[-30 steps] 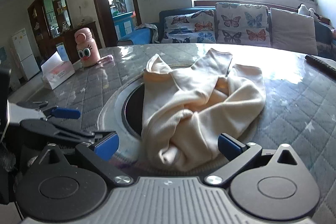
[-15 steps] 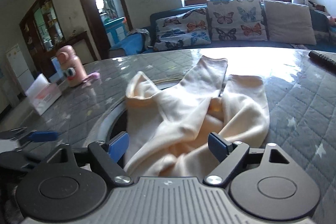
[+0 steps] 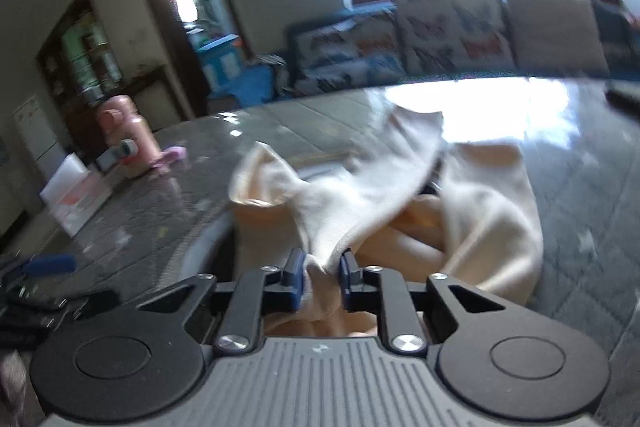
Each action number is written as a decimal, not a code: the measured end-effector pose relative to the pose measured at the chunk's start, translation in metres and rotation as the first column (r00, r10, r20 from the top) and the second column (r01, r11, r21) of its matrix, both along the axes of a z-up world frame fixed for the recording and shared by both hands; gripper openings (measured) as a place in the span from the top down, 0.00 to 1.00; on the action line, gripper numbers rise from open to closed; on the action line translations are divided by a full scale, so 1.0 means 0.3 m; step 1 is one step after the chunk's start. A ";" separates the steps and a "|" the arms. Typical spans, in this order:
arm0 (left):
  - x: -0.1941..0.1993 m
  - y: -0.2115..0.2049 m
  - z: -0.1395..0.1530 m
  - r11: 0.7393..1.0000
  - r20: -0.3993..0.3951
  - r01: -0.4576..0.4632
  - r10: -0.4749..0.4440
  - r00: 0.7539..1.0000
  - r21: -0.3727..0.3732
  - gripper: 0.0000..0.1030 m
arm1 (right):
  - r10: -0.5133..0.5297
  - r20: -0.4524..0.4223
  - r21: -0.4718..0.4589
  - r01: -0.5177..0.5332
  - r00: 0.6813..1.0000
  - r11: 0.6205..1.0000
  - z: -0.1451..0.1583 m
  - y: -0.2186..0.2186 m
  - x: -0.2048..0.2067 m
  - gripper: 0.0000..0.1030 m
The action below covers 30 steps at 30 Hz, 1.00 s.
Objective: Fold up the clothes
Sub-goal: 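Grasp the cream shirt with the right gripper while the left gripper grasps it too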
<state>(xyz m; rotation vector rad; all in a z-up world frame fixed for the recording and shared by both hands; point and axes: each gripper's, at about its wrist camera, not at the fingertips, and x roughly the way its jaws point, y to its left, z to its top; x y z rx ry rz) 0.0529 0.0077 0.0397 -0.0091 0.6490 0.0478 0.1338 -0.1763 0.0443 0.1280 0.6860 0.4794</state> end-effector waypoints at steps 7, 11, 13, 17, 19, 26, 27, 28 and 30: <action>-0.020 0.001 0.081 0.999 0.072 0.040 -0.037 0.997 -0.034 0.00 | 0.203 0.057 -0.003 -0.204 0.977 0.979 0.039 0.121 -0.115 0.88; -0.019 -0.031 0.087 0.995 0.072 0.091 -0.088 0.993 -0.040 0.00 | 0.324 0.065 -0.031 -0.323 0.944 0.946 0.025 0.197 -0.207 0.89; -0.016 -0.052 0.087 0.992 0.071 0.116 -0.113 0.991 -0.039 0.00 | 0.364 0.051 -0.024 -0.364 0.930 0.931 0.017 0.205 -0.239 0.87; 0.006 -0.108 0.087 0.986 0.069 0.167 -0.166 0.984 -0.023 0.01 | 0.374 0.052 -0.024 -0.373 0.926 0.927 0.024 0.157 -0.291 0.75; 0.020 -0.129 0.084 0.982 0.066 0.191 -0.190 0.980 -0.014 0.01 | 0.347 0.050 -0.018 -0.347 0.936 0.938 0.036 0.100 -0.302 0.75; 0.061 -0.251 0.050 0.950 0.050 0.311 -0.313 0.949 0.034 0.15 | 0.093 0.033 -0.069 -0.090 0.995 0.994 0.054 -0.164 -0.206 0.75; 0.066 -0.266 0.039 0.944 0.043 0.326 -0.328 0.944 0.045 0.16 | 0.061 0.024 -0.071 -0.059 0.998 0.996 0.048 -0.192 -0.180 0.75; 0.072 -0.282 0.028 0.939 0.035 0.340 -0.342 0.939 0.057 0.17 | 0.029 0.018 -0.075 -0.028 0.999 0.997 0.043 -0.215 -0.155 0.74; 0.093 -0.318 0.013 0.928 0.027 0.360 -0.364 0.931 0.093 0.18 | -0.031 0.005 -0.082 0.032 1.000 0.996 0.027 -0.249 -0.096 0.74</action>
